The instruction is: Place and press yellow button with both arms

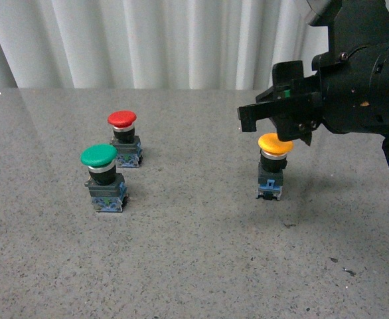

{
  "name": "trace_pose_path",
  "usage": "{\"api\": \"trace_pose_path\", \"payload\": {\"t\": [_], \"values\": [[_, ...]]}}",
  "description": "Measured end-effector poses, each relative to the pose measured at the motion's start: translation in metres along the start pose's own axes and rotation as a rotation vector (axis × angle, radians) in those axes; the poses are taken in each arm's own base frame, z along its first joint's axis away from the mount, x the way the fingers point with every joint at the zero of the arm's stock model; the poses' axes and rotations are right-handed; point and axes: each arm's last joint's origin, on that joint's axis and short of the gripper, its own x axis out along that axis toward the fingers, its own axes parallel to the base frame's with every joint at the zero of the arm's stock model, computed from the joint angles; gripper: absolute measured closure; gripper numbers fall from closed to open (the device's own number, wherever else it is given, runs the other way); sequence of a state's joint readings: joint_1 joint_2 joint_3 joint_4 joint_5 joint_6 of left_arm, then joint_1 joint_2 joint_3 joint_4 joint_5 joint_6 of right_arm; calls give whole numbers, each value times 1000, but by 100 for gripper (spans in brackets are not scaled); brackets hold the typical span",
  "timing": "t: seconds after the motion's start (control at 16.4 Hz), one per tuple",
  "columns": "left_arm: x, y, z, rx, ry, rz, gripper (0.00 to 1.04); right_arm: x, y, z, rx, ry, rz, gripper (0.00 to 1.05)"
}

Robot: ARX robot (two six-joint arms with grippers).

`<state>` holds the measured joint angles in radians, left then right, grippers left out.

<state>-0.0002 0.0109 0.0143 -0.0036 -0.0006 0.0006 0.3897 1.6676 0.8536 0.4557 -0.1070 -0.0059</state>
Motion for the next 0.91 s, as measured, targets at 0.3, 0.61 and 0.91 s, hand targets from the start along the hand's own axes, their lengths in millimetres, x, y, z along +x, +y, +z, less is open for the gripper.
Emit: {"api": "trace_pose_path", "payload": {"t": [0.3,0.61,0.91], "values": [[0,0,0,0,0,0,7,0,0,-3,-7,16,13,103],[0,0,0,0,0,0,7,8,3,-16,-5,66,31,103],[0,0,0,0,0,0,7,9,1,-19,-1,78,24,103]]}}
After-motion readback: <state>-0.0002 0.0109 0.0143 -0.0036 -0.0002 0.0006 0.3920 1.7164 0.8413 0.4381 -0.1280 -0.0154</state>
